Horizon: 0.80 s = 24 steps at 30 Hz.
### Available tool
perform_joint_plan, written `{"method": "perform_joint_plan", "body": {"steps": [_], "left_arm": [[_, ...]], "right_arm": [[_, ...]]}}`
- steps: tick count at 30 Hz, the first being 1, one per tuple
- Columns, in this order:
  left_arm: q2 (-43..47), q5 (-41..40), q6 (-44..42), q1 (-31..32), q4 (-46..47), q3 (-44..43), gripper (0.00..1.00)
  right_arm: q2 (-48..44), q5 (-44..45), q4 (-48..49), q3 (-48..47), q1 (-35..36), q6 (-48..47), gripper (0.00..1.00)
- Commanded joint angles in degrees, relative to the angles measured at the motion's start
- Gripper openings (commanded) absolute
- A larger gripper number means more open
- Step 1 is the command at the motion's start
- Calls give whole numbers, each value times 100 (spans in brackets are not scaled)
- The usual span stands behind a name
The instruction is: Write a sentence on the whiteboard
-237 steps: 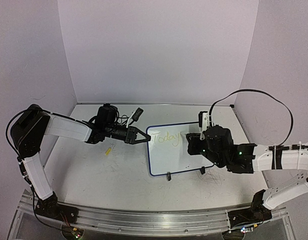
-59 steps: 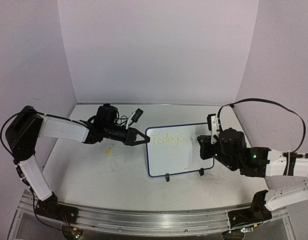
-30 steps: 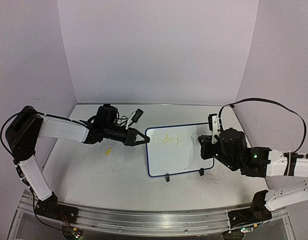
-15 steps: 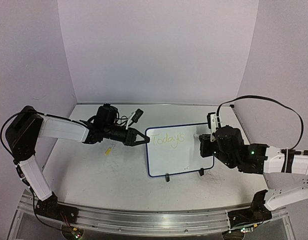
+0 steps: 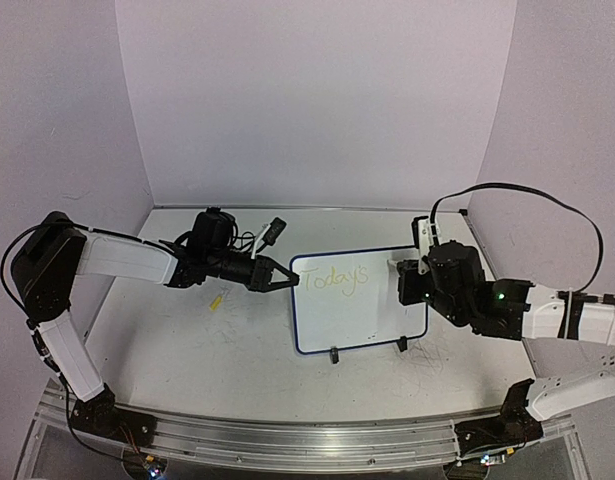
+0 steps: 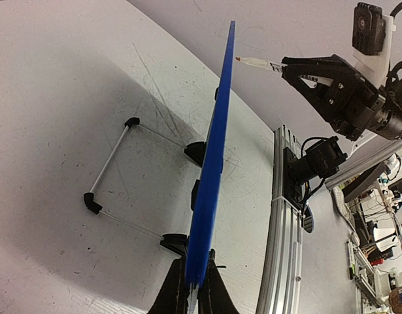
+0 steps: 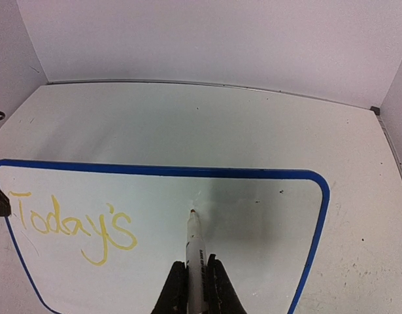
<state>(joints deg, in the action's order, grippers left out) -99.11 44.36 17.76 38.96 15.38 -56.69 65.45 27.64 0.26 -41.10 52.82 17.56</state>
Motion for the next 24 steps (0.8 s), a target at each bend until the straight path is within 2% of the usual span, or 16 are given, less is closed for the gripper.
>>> {"method": "perform_joint_plan", "body": {"steps": [1,6,24], "left_arm": [[60,-314,-20,-64,-290,-166,0],[58,-297,-27,-64,-294,-172,0],[32,-247,-18,-66,-295,-188,0]], "right_arm": [[-138,-18,379,17,-45,-96,0],[-62,-270,559,2,-71,-174,0],[73,-173,573,67,-100,-77,0]]}}
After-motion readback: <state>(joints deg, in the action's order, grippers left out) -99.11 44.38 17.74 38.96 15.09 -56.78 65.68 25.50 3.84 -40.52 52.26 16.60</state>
